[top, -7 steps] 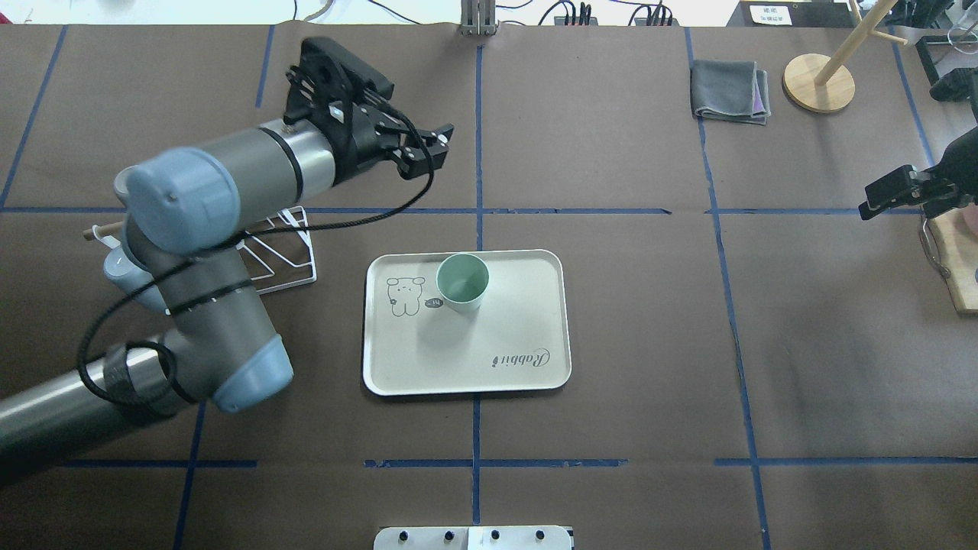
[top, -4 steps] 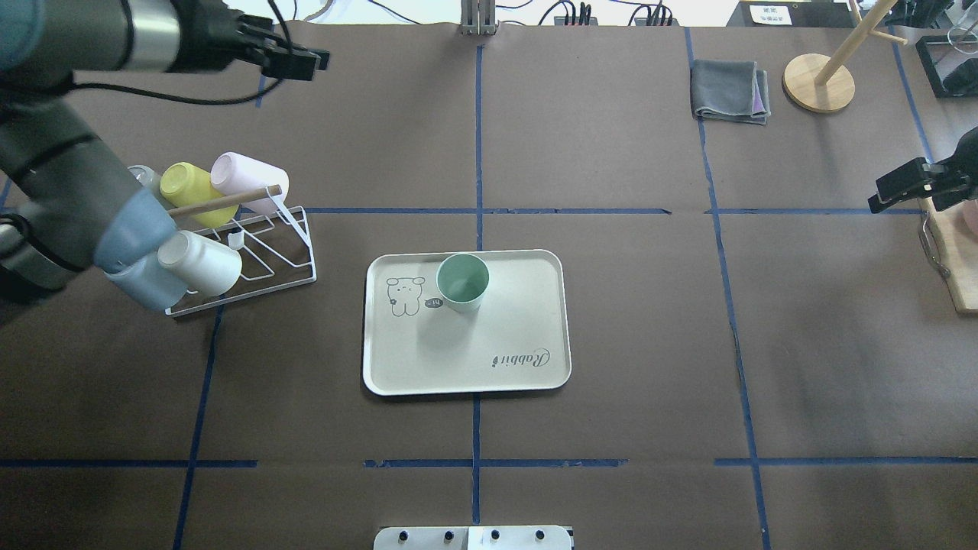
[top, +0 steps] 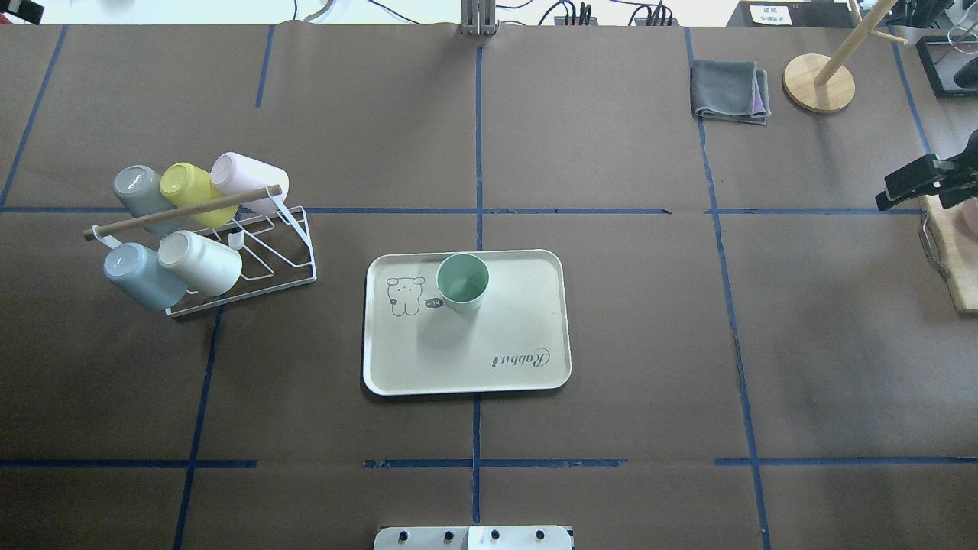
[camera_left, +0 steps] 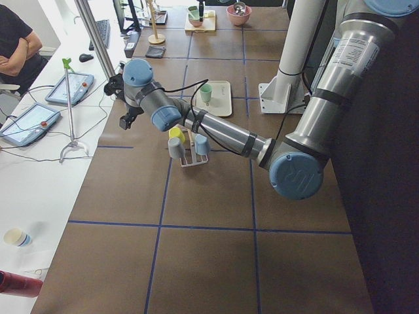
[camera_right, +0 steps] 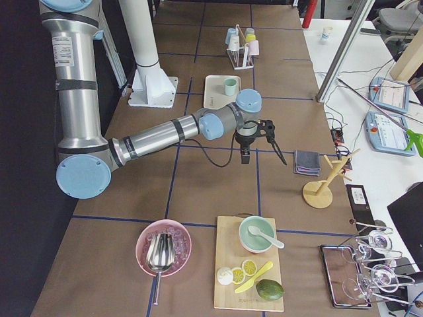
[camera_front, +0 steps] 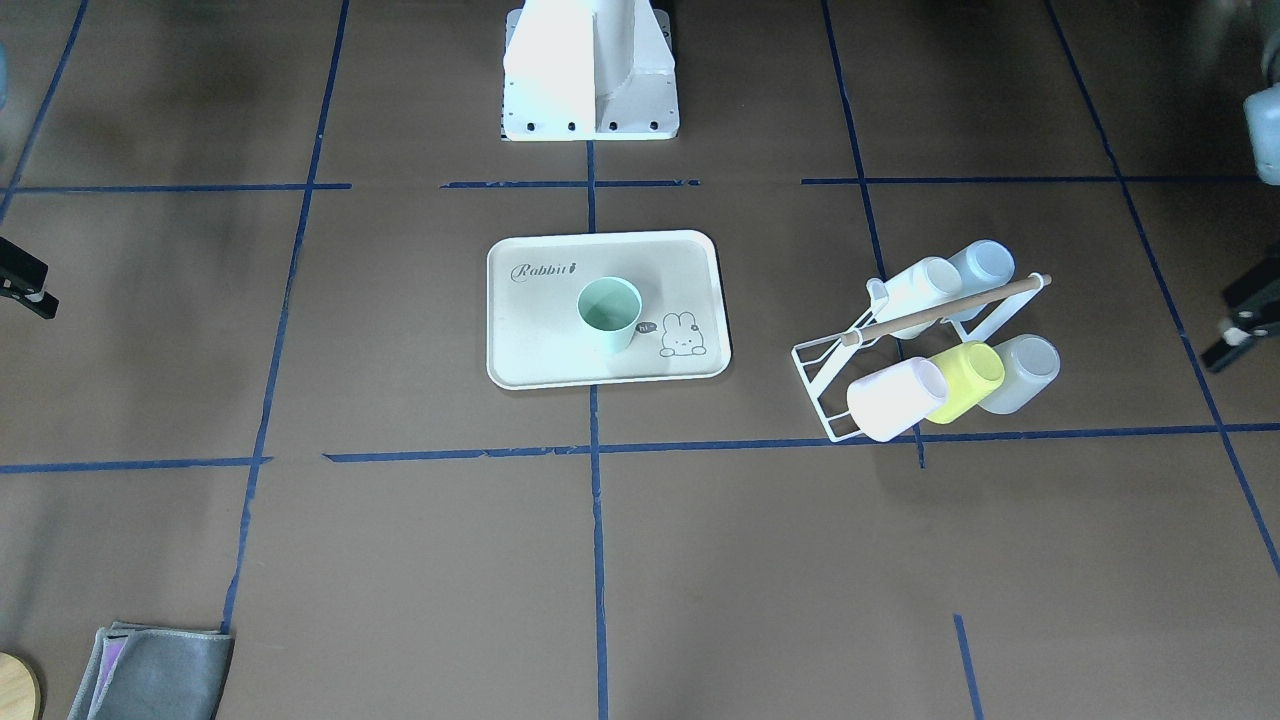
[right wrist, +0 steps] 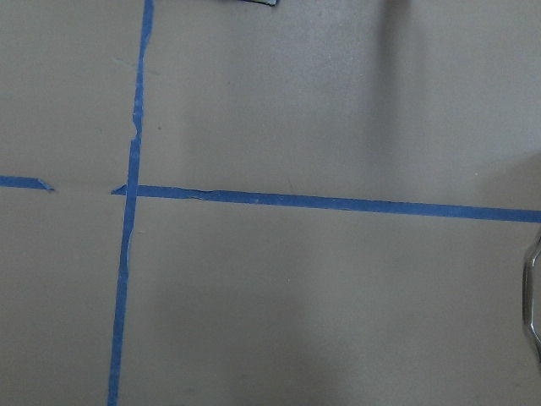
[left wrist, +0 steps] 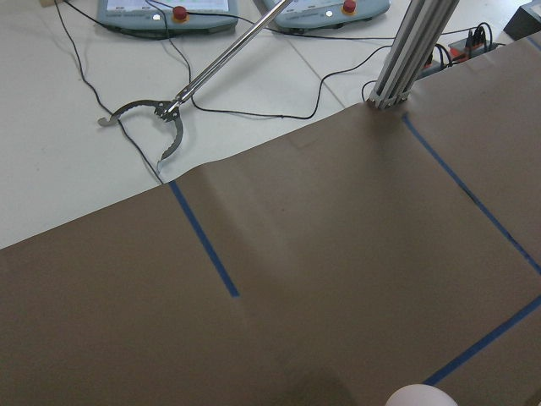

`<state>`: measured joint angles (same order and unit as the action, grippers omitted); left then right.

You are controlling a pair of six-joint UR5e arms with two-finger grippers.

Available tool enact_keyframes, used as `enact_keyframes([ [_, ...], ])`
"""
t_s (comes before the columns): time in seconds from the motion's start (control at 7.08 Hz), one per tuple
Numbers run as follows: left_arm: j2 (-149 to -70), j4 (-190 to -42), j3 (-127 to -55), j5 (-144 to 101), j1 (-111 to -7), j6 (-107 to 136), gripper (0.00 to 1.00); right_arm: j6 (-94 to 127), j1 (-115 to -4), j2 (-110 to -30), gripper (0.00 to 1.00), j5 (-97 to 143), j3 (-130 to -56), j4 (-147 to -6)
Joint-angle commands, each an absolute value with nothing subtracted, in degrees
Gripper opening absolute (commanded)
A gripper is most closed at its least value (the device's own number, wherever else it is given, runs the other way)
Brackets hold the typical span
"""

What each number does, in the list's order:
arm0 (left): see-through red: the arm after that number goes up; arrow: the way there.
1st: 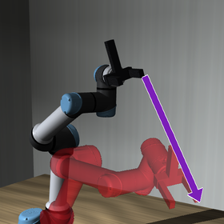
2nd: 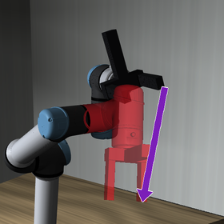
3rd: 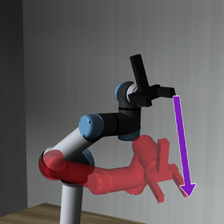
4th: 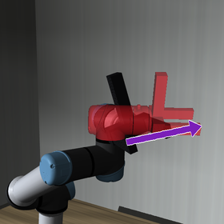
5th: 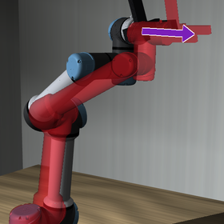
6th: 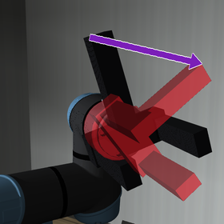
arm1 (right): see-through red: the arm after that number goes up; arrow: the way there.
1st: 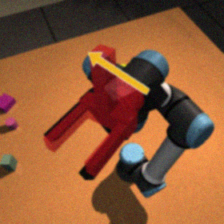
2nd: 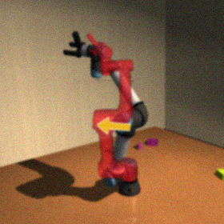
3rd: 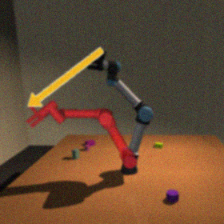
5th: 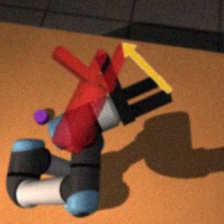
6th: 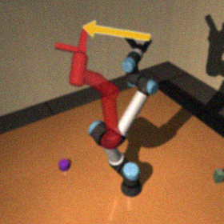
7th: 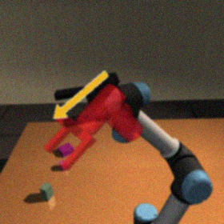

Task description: Pick up and place green cup on tray

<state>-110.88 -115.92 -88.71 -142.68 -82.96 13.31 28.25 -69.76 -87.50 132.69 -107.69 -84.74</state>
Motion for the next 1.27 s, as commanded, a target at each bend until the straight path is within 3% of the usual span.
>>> enact_keyframes([
  [0.0, -103.2, -114.7, -84.8, -144.0, -87.1, 7.4, 0.99, 28.0, -70.1, -87.3, 1.0, 132.5, -107.2, -84.7],
  [0.14, -97.0, -115.7, -84.2, -141.2, -87.2, 5.3, 1.0, 26.6, -70.9, -87.0, 1.0, 132.5, -106.6, -84.7],
  [0.42, -93.5, -115.1, -82.9, -136.1, -87.0, 1.7, 1.0, 19.9, -74.4, -88.1, 1.0, 133.1, -106.6, -84.8],
  [0.71, -93.2, -108.6, -80.9, -133.7, -86.5, 1.4, 1.0, 12.0, -77.2, -90.4, 1.0, 132.5, -106.3, -85.3],
  [1.13, -95.4, -90.8, -81.4, -134.5, -89.0, -10.7, 1.0, 2.6, -86.2, -93.0, 1.0, 139.9, -98.5, -85.1],
])
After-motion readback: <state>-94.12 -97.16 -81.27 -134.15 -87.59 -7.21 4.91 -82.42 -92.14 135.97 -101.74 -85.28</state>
